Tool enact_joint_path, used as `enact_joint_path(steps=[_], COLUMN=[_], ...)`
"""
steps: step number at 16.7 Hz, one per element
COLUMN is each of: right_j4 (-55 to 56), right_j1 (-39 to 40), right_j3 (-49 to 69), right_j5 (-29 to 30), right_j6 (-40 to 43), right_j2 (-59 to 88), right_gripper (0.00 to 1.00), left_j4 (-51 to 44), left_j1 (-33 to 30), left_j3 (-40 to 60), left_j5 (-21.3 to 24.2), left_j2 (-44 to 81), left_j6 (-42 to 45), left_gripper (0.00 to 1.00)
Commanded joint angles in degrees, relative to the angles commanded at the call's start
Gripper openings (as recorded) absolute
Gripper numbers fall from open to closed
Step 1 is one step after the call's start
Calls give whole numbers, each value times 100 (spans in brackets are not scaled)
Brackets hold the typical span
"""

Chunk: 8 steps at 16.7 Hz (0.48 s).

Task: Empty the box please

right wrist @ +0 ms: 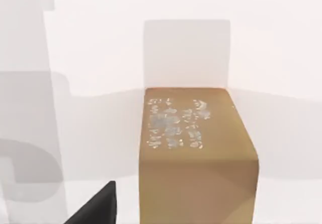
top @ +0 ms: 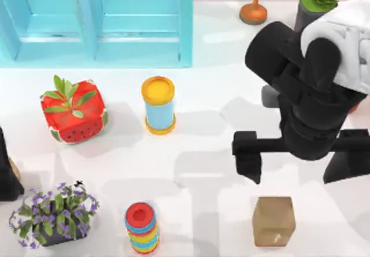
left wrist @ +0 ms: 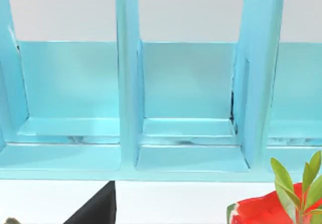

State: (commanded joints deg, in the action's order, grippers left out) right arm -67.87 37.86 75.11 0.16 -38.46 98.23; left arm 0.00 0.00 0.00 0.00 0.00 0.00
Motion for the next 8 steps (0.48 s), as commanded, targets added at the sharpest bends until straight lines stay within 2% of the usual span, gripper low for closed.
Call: enact_joint_path(steps=[4, 8], right_j4=[-410, -871], right_j1=[-1470, -3558], right_j3=[858, 1767], right_j5=[-16, -58], right_j6=[1395, 3414], right_j2=[553, 1151], right_gripper=[100, 100], left_j4=[0, 0], left_j1=[0, 0], left_j3=[0, 0], left_j5=[0, 0], left_j2=[0, 0], left_j6=[0, 0], left_gripper=[100, 100])
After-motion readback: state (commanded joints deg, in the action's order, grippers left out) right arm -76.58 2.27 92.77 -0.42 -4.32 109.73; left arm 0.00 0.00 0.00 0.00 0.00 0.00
